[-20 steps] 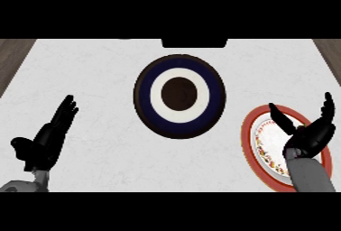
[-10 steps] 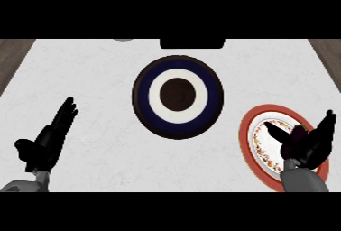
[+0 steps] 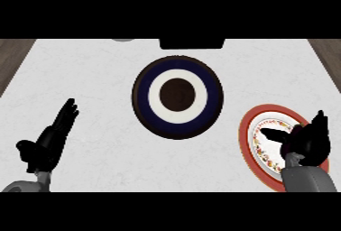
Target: Pick the eggplant from the plate and place it in the plate
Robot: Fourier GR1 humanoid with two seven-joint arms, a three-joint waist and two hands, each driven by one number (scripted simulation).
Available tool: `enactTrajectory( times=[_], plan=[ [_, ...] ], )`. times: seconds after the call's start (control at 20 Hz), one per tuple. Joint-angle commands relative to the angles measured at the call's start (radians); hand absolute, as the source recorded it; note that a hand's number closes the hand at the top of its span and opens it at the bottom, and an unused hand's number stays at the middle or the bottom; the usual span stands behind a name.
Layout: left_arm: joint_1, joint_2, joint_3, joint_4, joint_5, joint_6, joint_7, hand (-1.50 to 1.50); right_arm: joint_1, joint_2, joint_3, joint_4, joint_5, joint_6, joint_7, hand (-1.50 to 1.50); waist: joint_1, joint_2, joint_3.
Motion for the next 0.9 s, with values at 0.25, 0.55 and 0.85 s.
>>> enactTrajectory(
  times=[0.25, 0.55, 0.85],
  plan=[
    [0.036, -0.009, 0.016, -0.001, -0.013, -0.033, -0.039, 0.00, -0.036, 0.002, -0.029, -0.177, 0.051, 0.340, 0.316, -1.50, 0.017, 0.005, 0.005],
    [-0.011, -0.043, 0.007, -0.021, -0.036, 0.004, 0.028, 0.00, 0.000, 0.020, -0.061, -0.191, 0.011, 0.441, 0.311, -1.50, 0.015, 0.006, 0.005],
    [-0.025, -0.010, 0.072, 0.063, -0.018, -0.087, -0.023, 0.00, 0.037, 0.038, -0.101, -0.144, -0.007, 0.419, 0.227, -1.50, 0.015, 0.008, 0.005]
  ],
)
